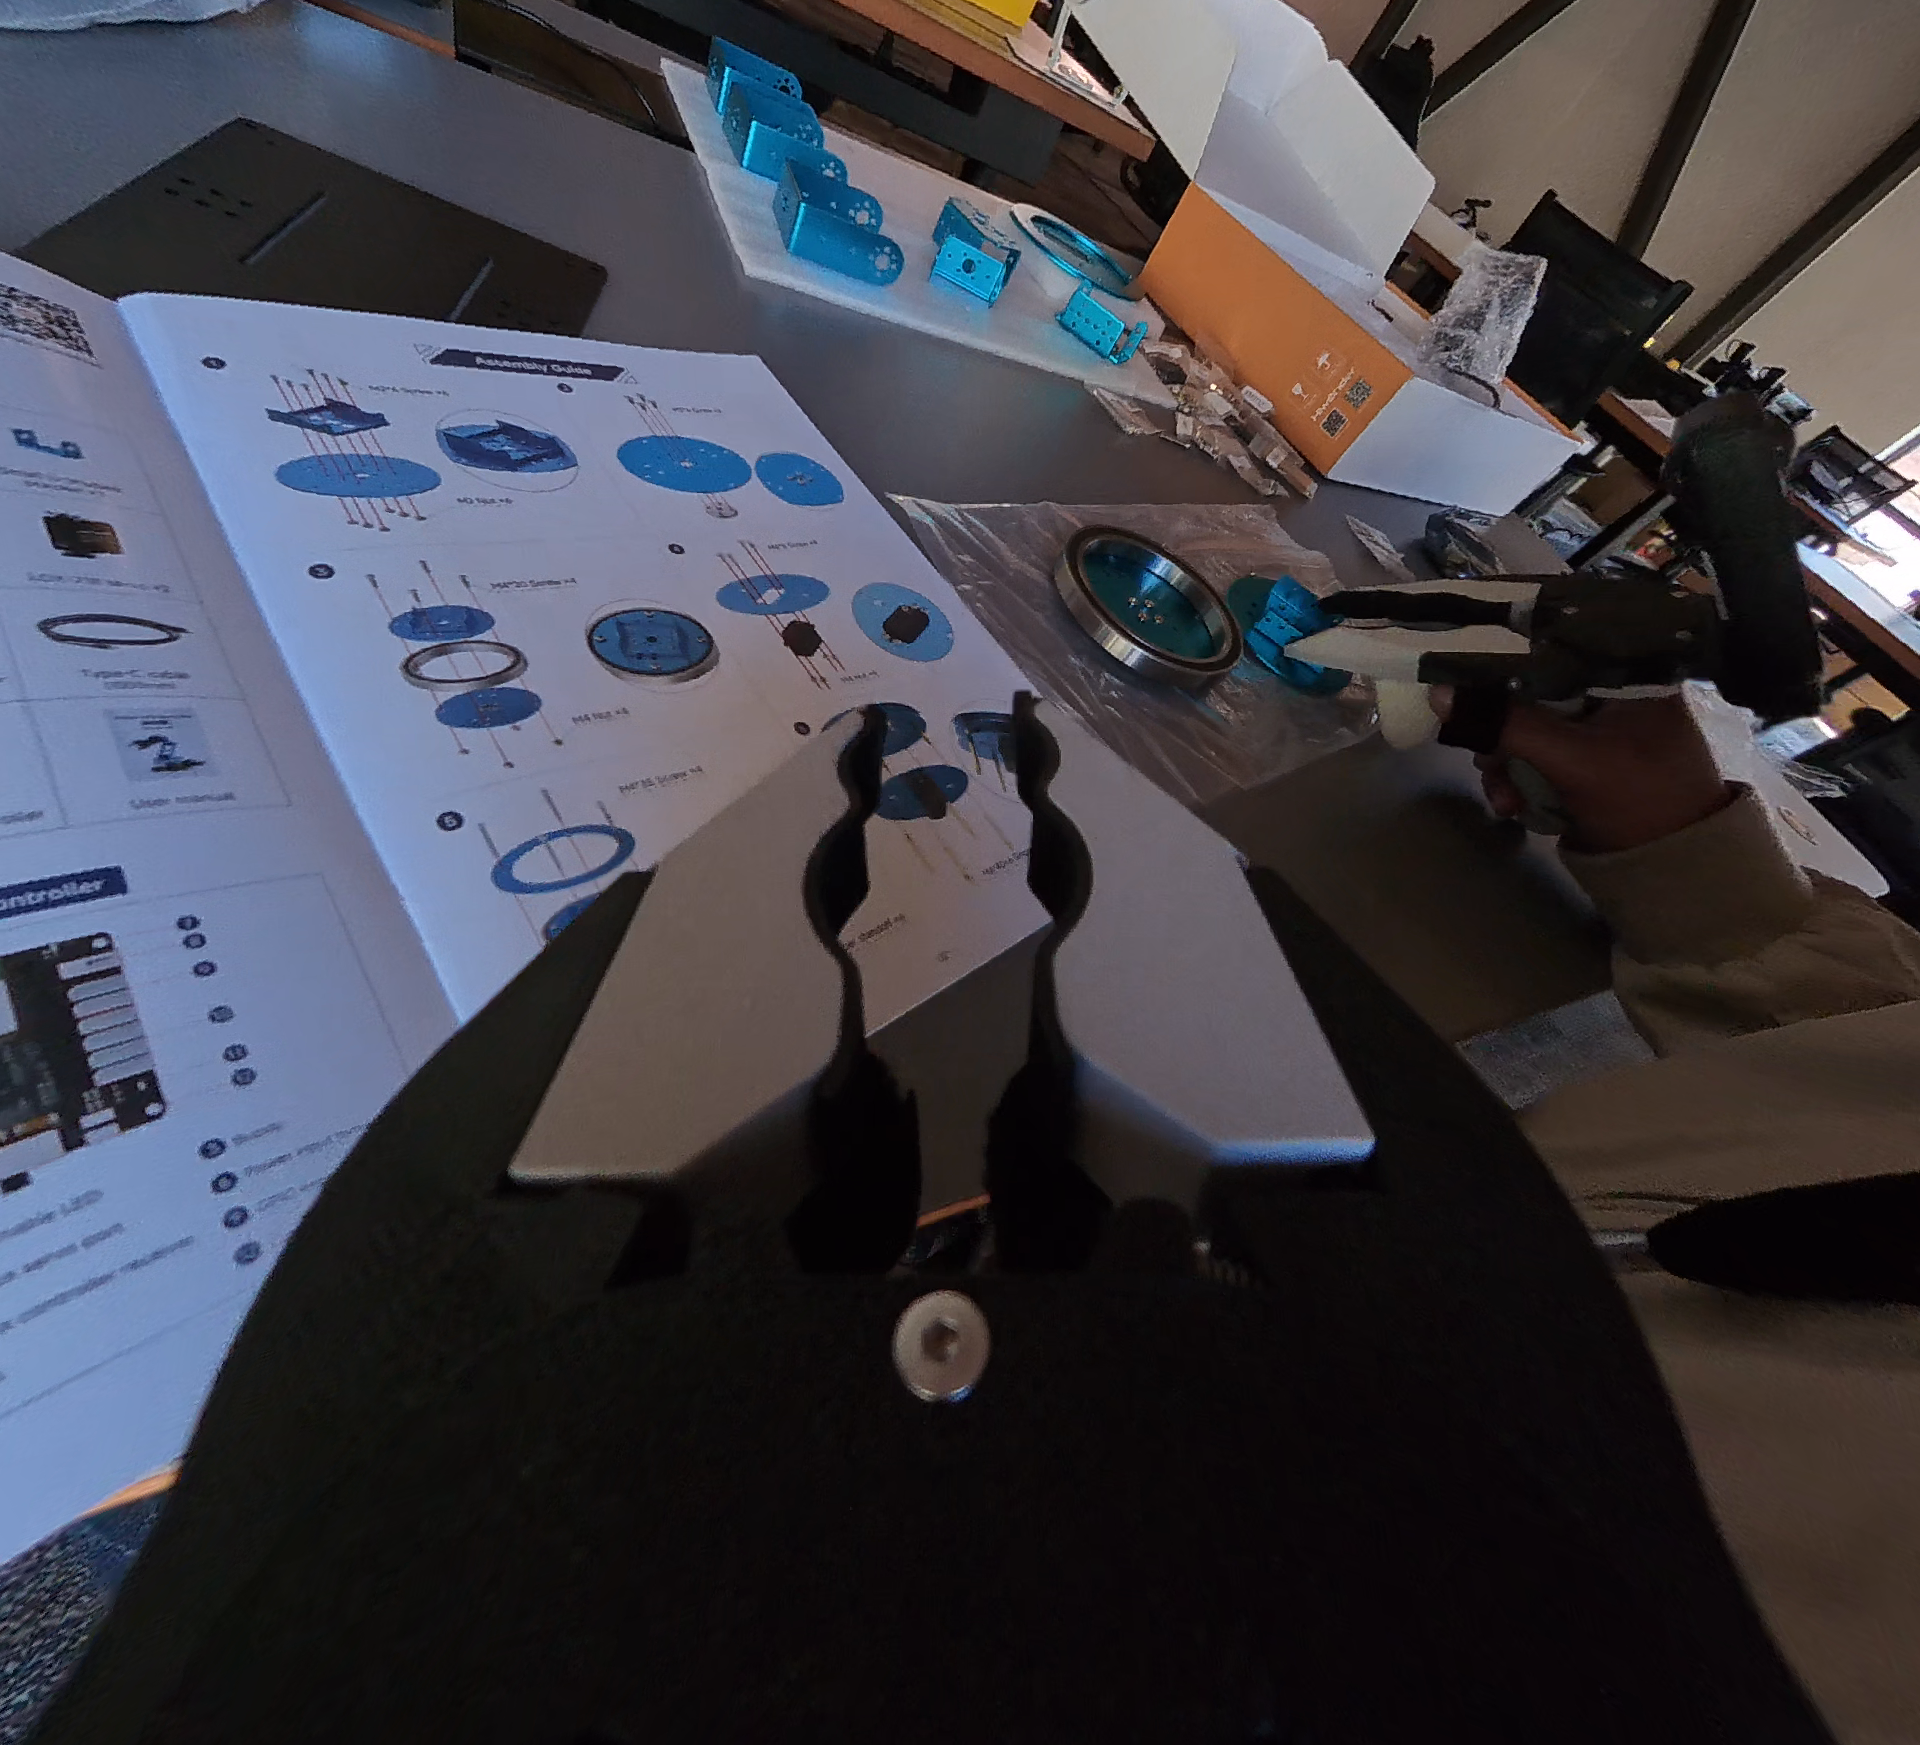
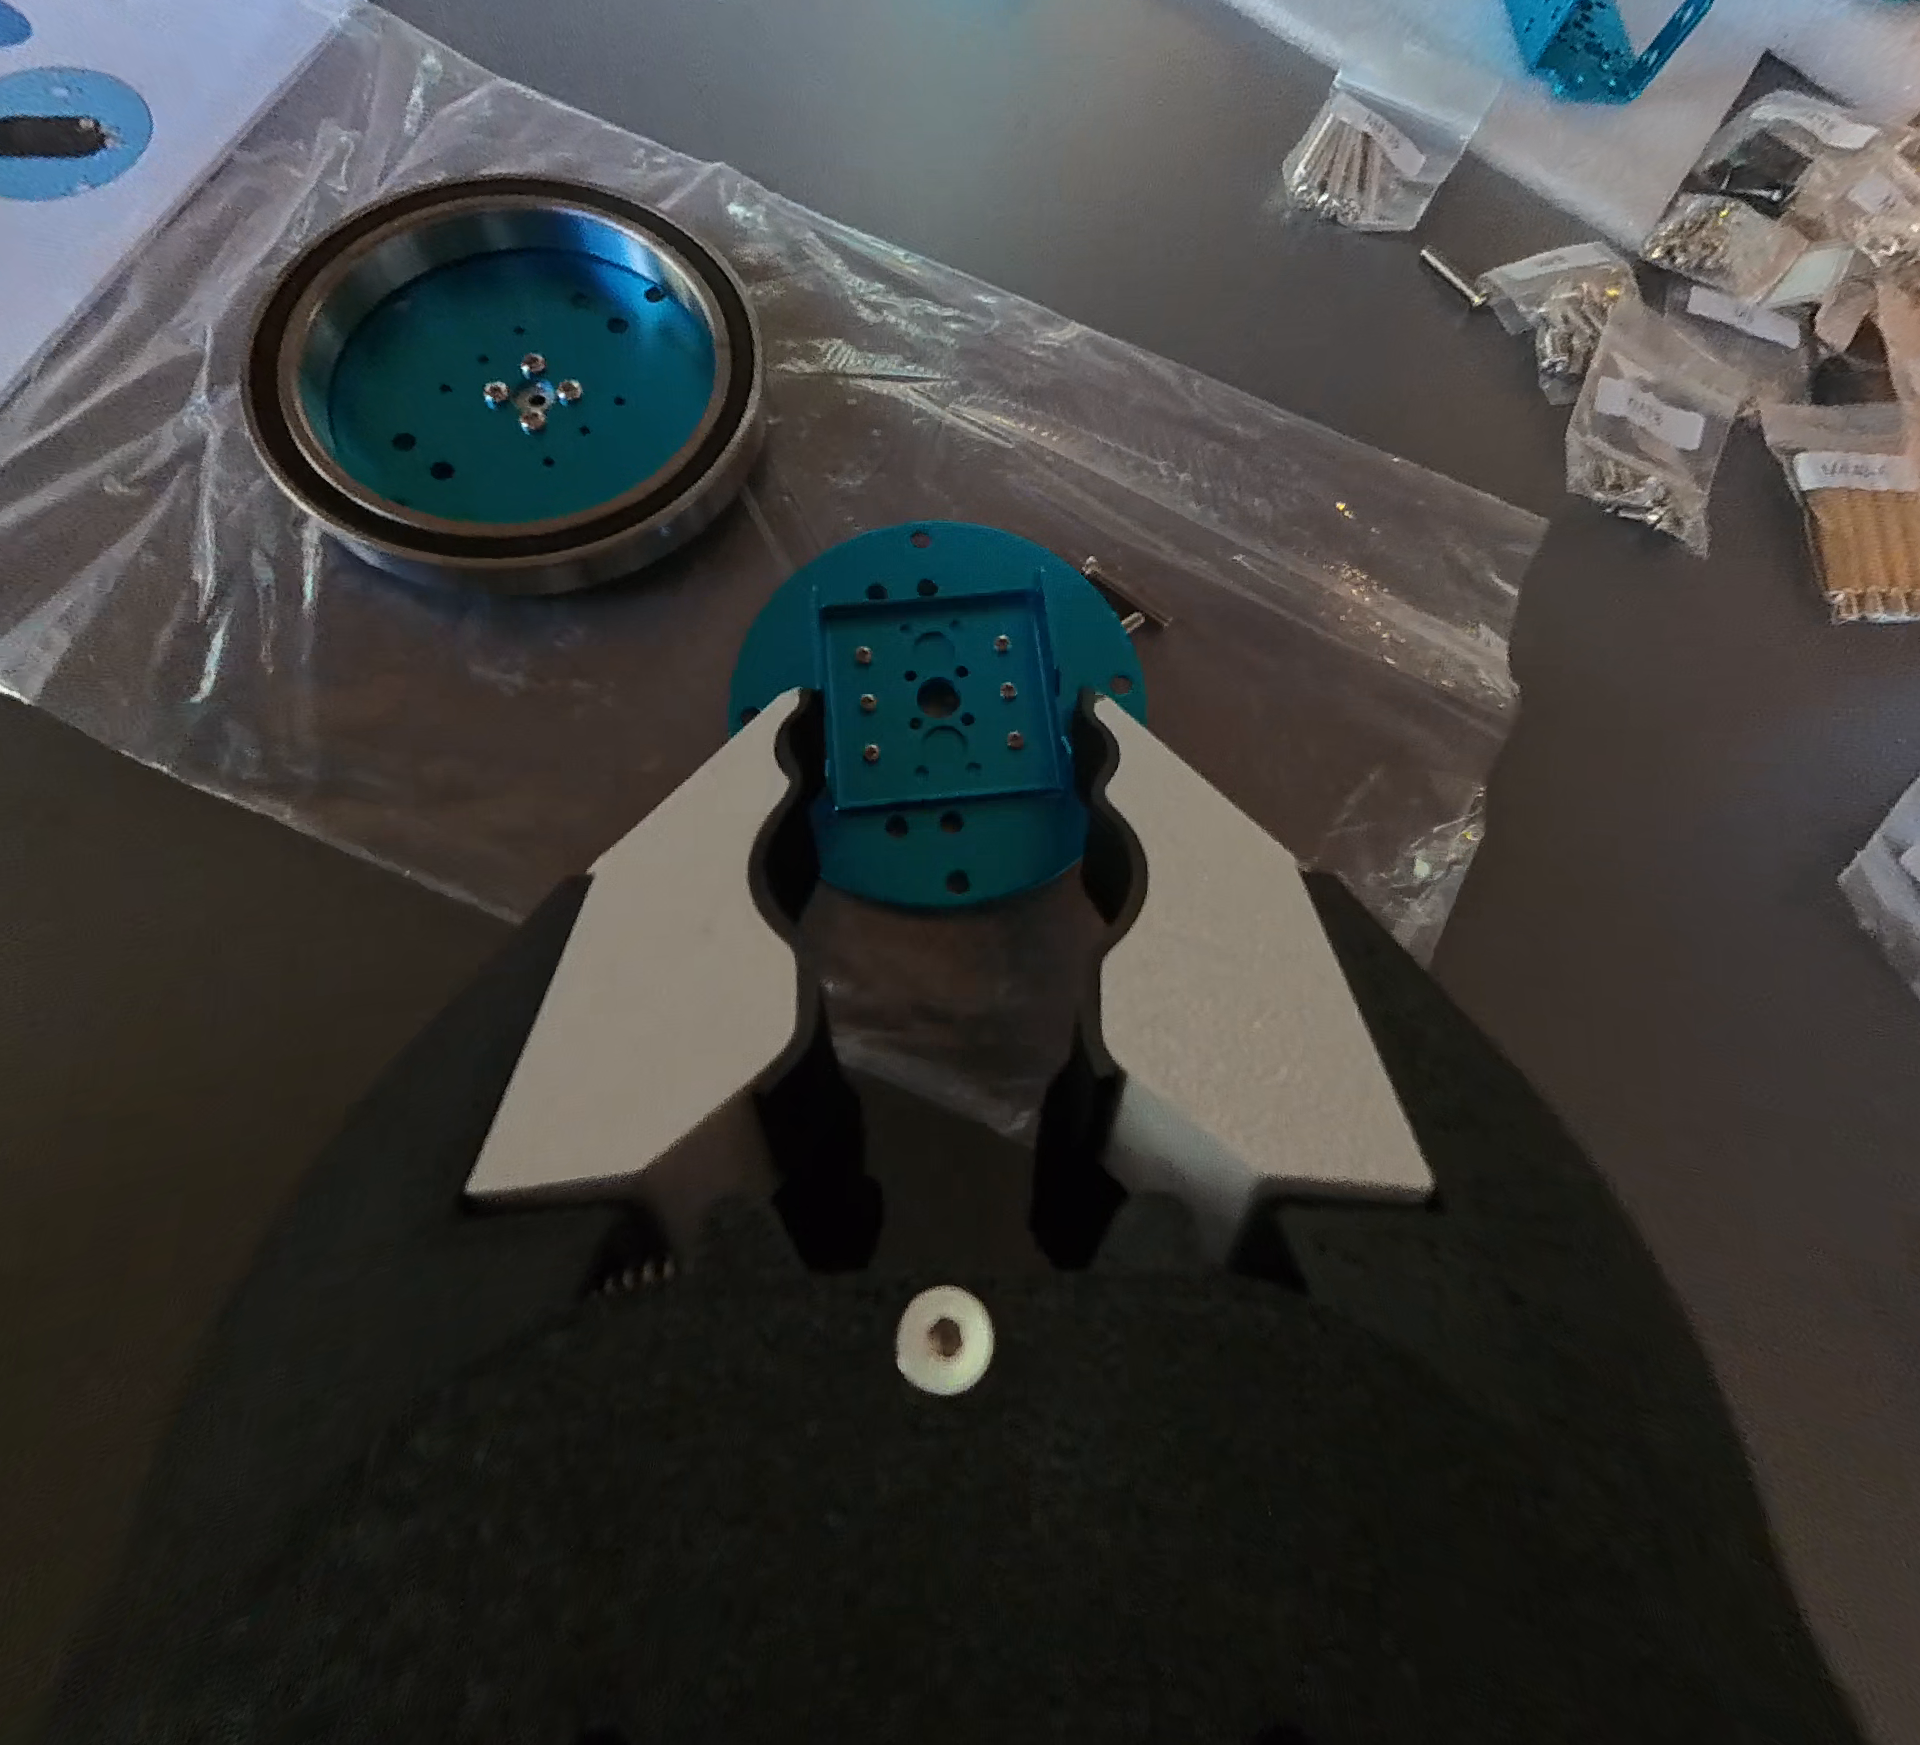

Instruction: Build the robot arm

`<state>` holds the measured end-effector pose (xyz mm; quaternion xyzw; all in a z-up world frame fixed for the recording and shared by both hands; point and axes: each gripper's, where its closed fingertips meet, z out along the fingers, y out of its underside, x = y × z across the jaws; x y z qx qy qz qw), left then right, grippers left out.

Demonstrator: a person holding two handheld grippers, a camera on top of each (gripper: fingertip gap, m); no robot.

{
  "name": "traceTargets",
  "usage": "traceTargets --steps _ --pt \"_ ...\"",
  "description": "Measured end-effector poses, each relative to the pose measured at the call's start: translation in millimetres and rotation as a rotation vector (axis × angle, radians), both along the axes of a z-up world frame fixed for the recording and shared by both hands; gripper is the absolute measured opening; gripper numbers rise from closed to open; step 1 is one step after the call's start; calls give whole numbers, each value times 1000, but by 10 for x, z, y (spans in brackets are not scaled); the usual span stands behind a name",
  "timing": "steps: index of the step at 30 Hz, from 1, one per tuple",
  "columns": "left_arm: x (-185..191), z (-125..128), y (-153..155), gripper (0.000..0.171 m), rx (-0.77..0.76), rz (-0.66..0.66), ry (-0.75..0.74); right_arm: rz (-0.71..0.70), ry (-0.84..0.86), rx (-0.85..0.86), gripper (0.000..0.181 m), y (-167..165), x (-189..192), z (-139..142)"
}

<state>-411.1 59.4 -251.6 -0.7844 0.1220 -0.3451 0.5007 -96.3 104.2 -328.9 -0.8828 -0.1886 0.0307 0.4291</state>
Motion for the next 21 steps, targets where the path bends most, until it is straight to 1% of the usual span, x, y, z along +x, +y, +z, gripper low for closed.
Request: traceTargets --steps 4,8,11,13,14,17,19,21 --pt "64 38 -114 25 9 -38 -16 -2 24 47 49 60 24 84" --pt "207 67 -250 26 2 -107 11 -6 64 81 52 85 53 156" --pt "315 152 -406 26 40 -168 26 -17 79 142 55 103 79 252" --pt "375 180 -523 25 67 -204 45 -20 98 157 60 107 89 284" --pt "405 188 -580 25 78 -222 52 -15 105 160 60 108 84 292" --pt "496 177 -724 25 81 -250 51 -15 90 169 64 126 97 297" --pt "587 162 -868 26 70 -278 41 -18 71 188 63 134 111 315" --pt "666 136 -977 25 85 -278 59 -27 30 194 62 130 137 302"
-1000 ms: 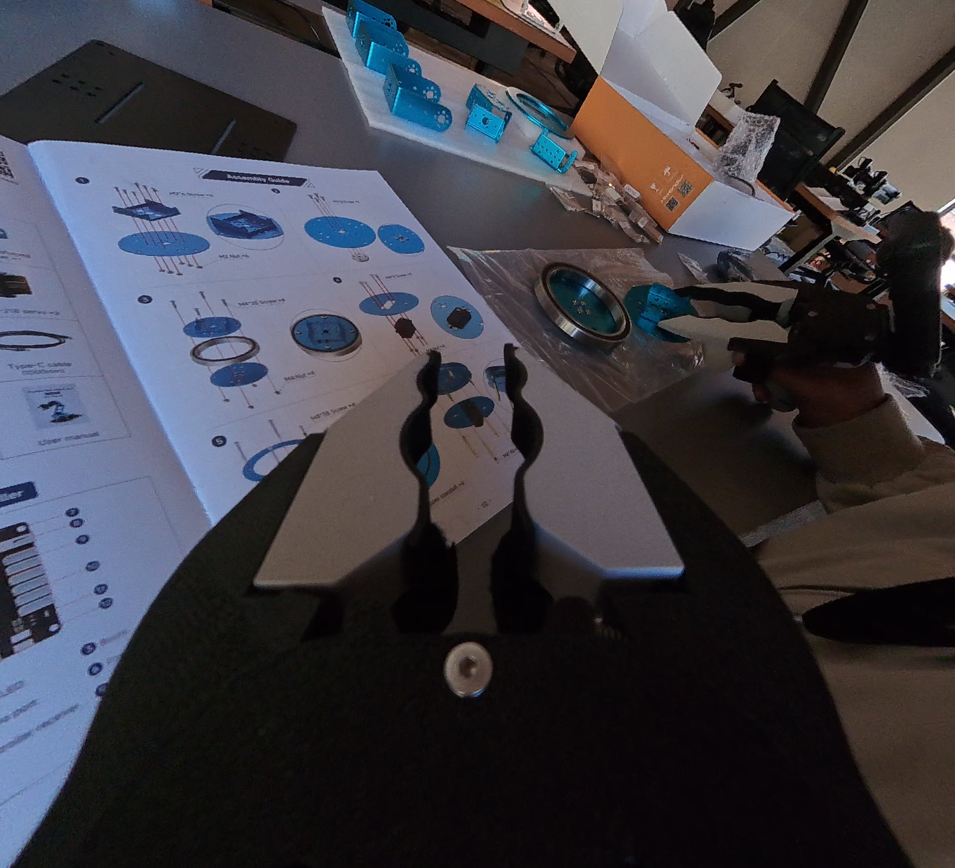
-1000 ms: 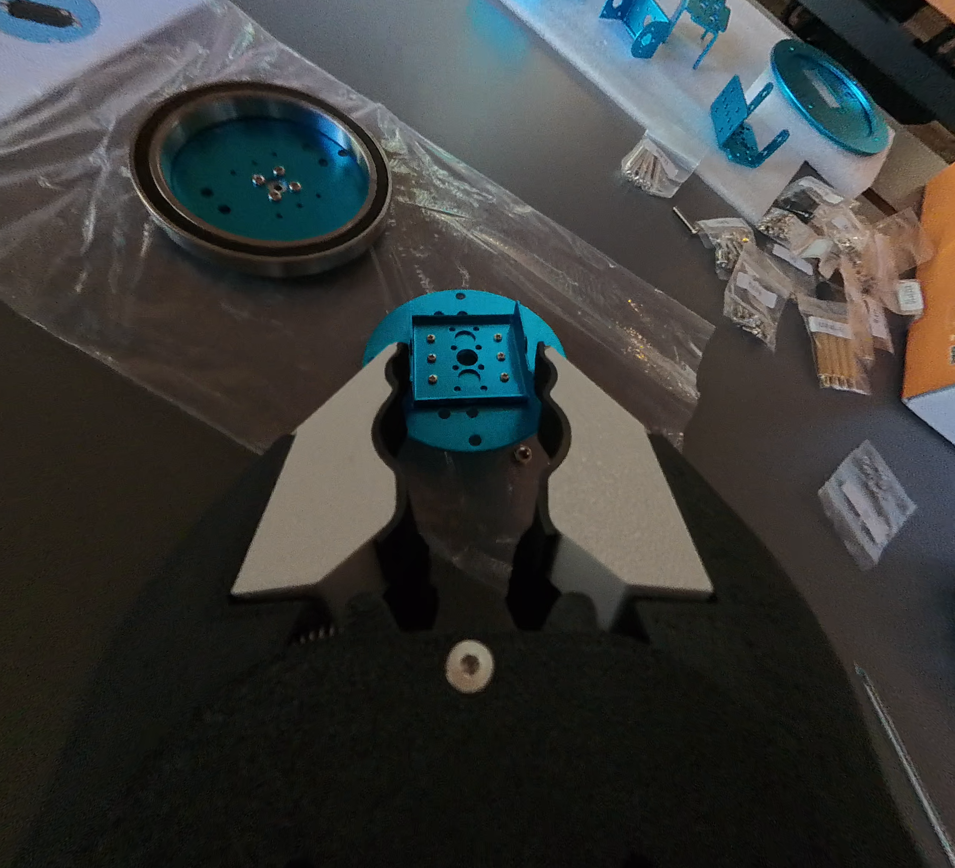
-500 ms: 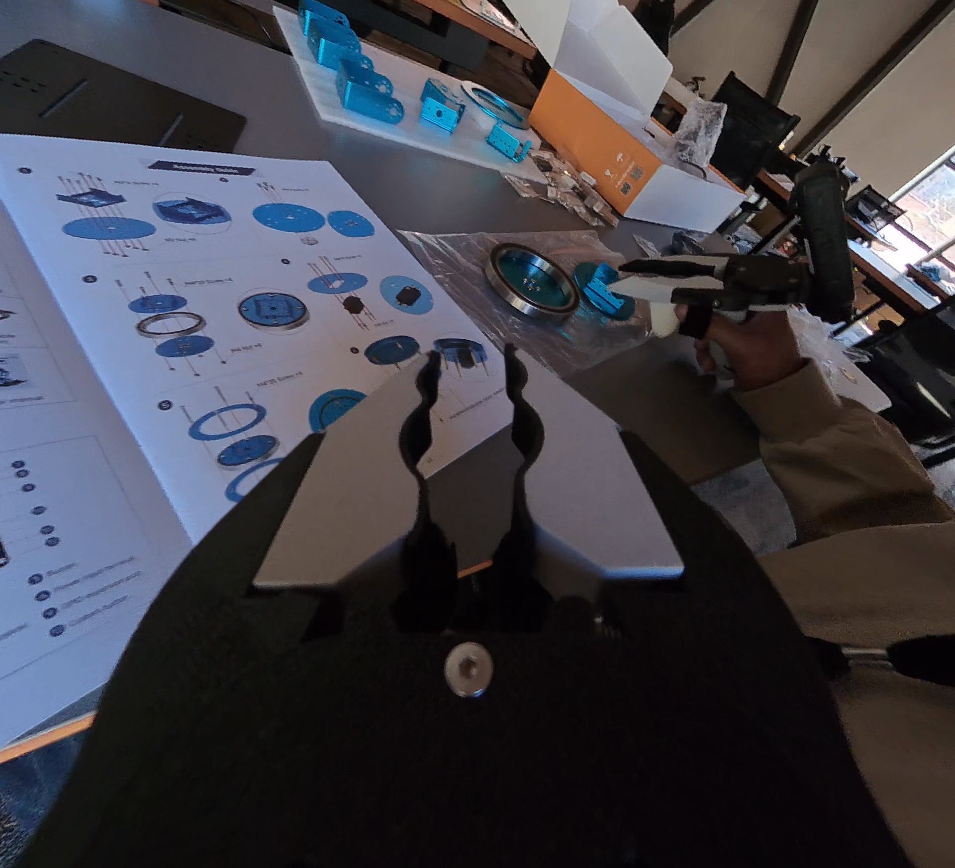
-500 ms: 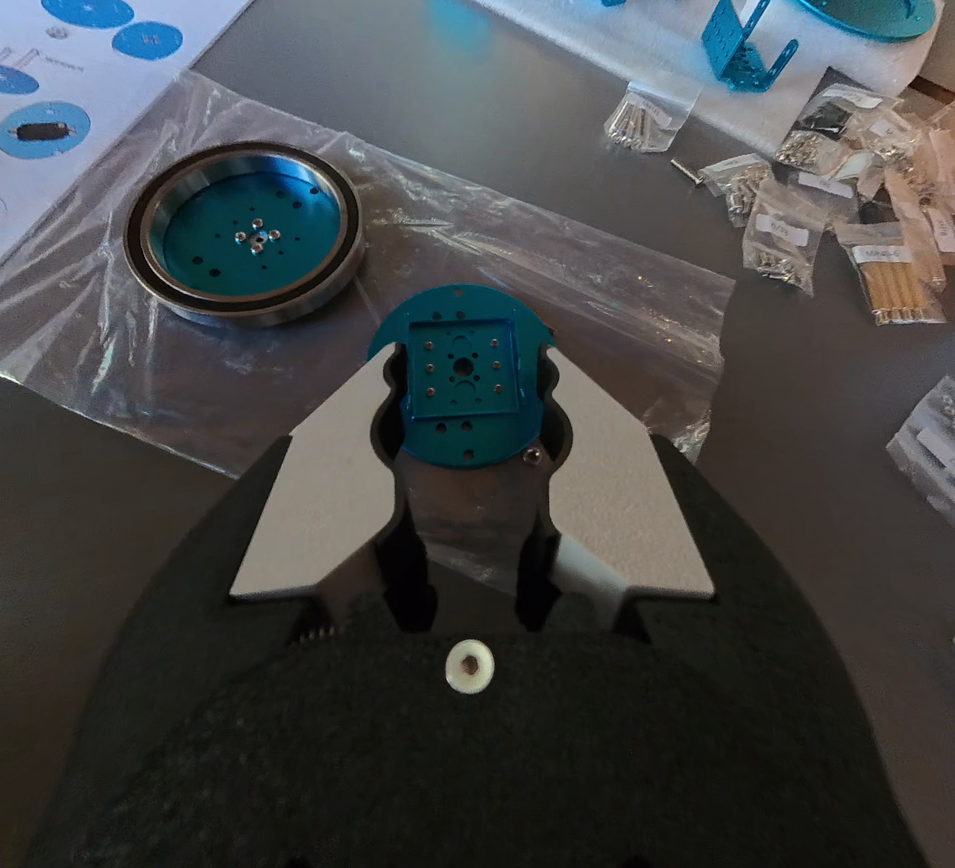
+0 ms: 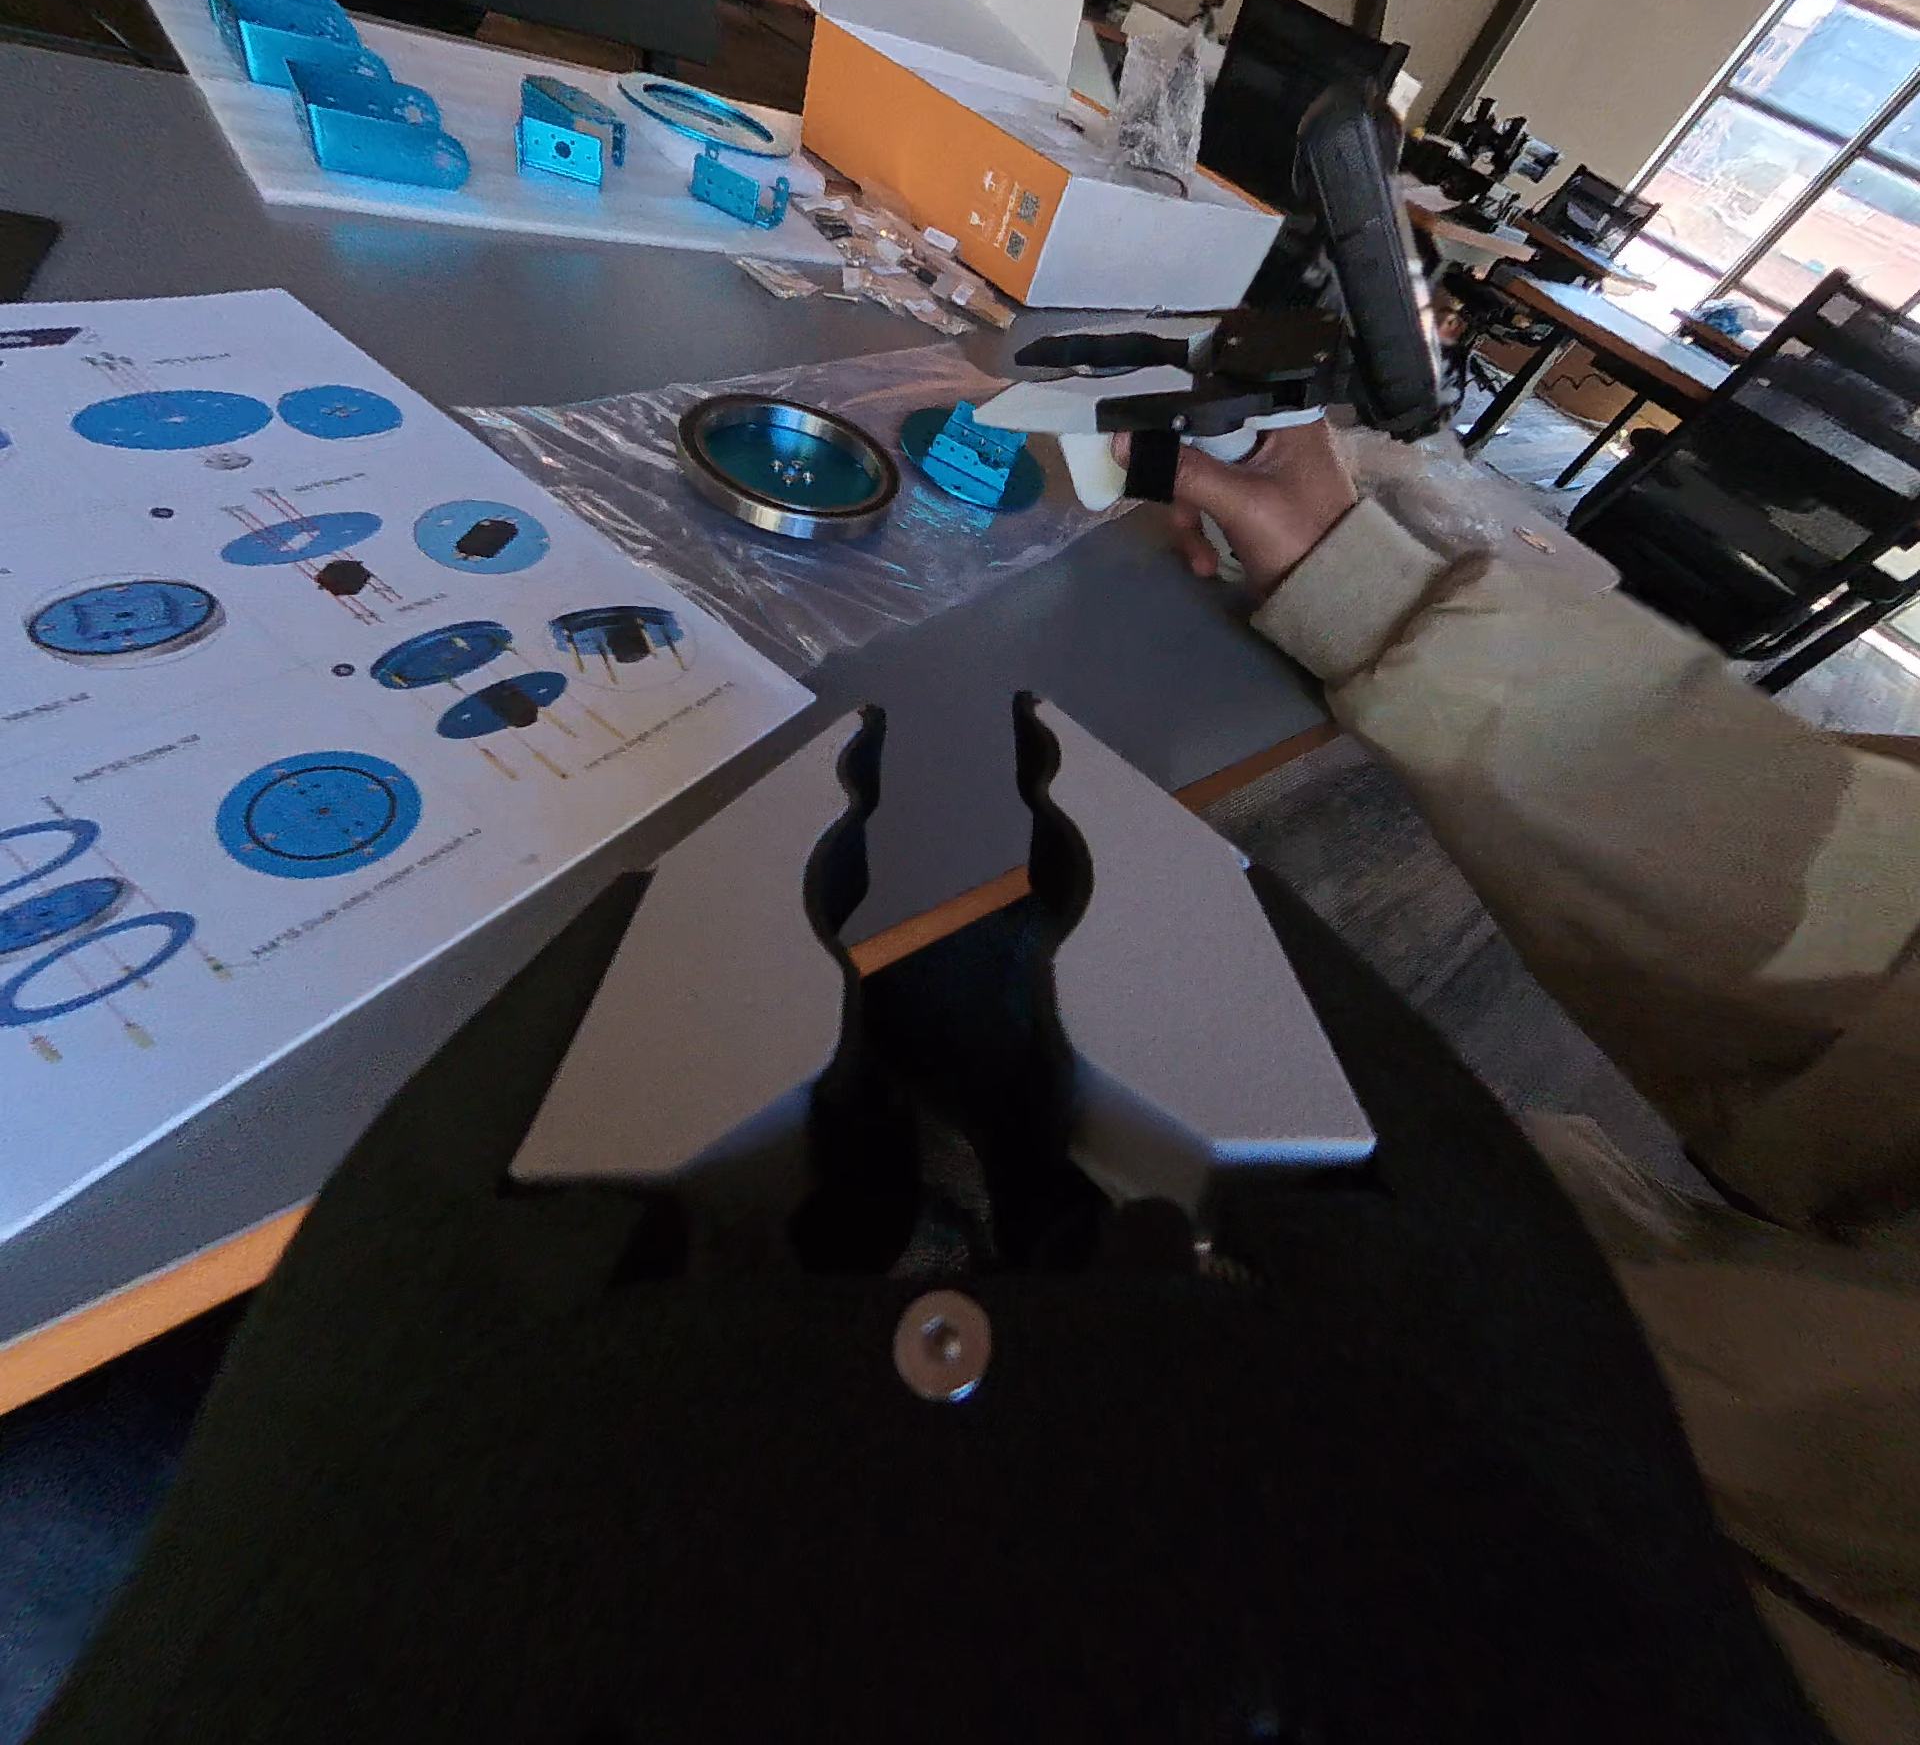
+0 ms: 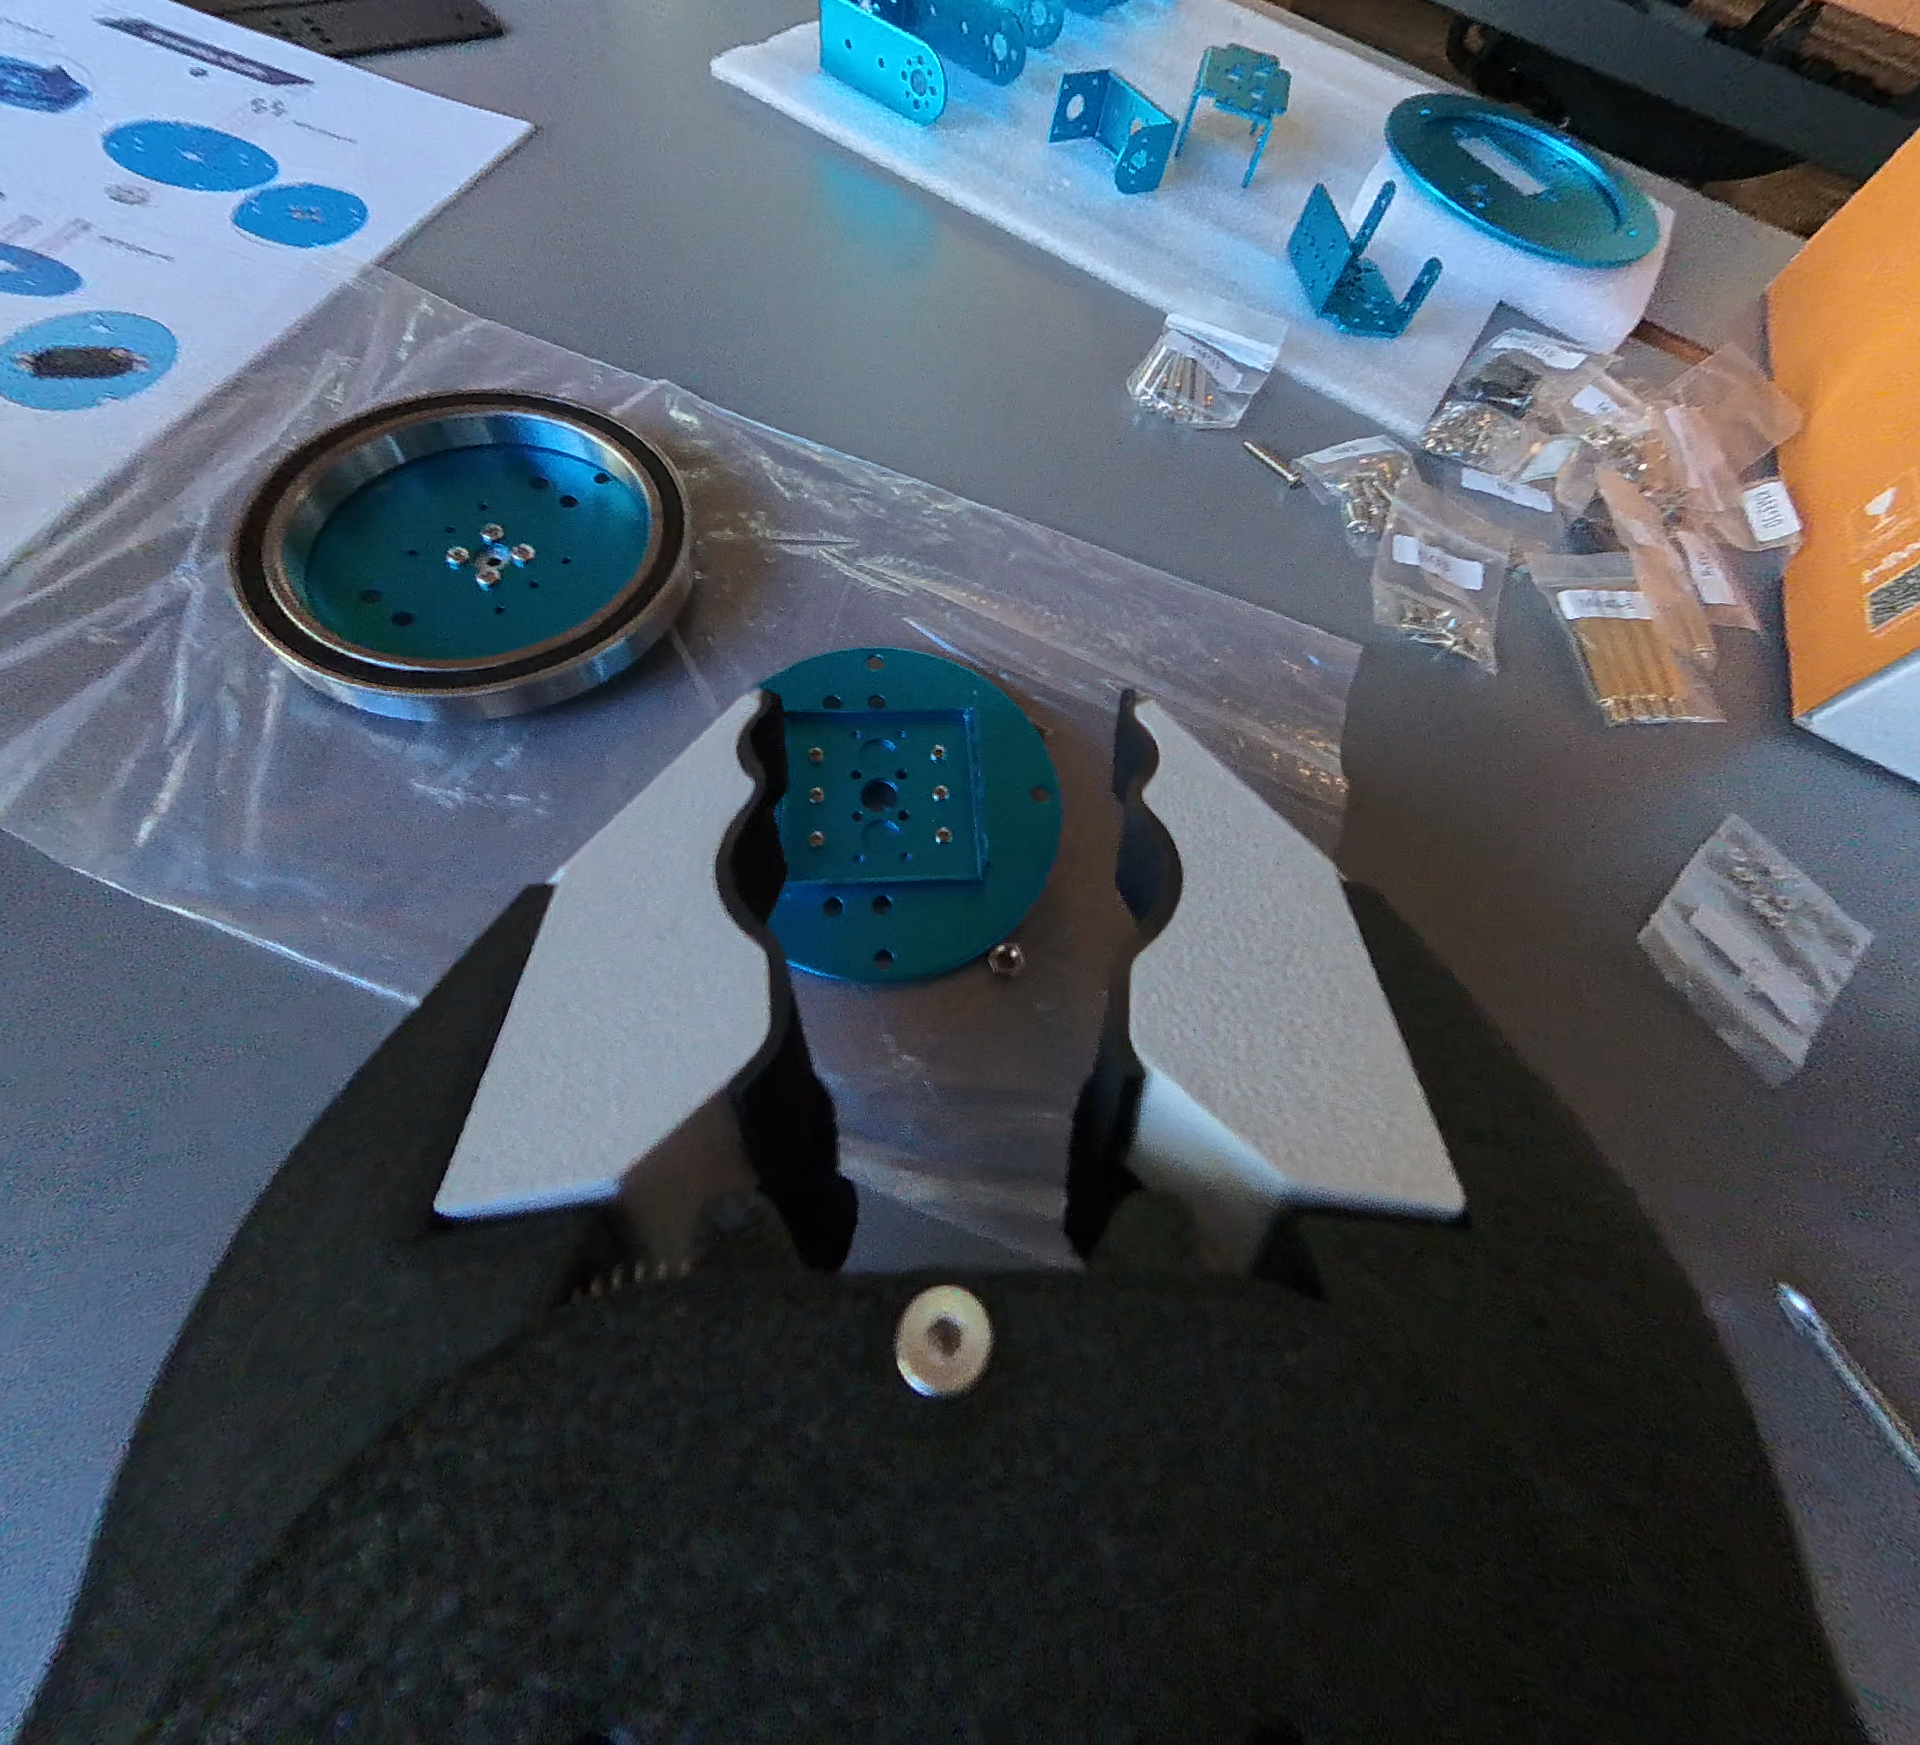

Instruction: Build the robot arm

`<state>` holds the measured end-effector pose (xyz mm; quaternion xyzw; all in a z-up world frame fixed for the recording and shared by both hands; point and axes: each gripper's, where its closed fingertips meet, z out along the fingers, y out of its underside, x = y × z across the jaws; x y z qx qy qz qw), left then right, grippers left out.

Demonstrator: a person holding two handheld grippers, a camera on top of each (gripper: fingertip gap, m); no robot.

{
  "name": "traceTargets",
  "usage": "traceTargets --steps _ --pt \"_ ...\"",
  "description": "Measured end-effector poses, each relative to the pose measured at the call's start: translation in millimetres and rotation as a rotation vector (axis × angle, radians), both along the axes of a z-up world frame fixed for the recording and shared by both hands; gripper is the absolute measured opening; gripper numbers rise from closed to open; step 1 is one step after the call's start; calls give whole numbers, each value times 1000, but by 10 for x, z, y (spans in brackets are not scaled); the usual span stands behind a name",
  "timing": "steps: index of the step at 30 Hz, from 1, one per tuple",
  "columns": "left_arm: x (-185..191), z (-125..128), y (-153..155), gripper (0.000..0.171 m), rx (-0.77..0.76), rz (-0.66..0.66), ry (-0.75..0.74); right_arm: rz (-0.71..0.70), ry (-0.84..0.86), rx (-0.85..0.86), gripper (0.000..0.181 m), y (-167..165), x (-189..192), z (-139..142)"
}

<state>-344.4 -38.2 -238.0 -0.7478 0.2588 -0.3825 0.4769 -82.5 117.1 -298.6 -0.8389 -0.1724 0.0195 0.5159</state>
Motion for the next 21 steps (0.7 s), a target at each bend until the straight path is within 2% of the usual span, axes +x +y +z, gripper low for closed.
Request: traceTargets --steps 5,8,12,16,21 --pt "220 -173 -305 26 -36 -40 79 -53 -42 65 59 -72 64 77" --pt "238 -179 -479 26 -39 -45 73 -88 4 111 56 -125 143 166" --pt "213 -192 -602 26 -52 -48 45 -73 94 86 60 -153 155 171" --pt "55 -201 -513 27 -29 -11 64 -31 119 73 59 -159 98 164" --pt "-432 -260 -131 27 3 125 112 40 115 51 59 -185 -30 138"
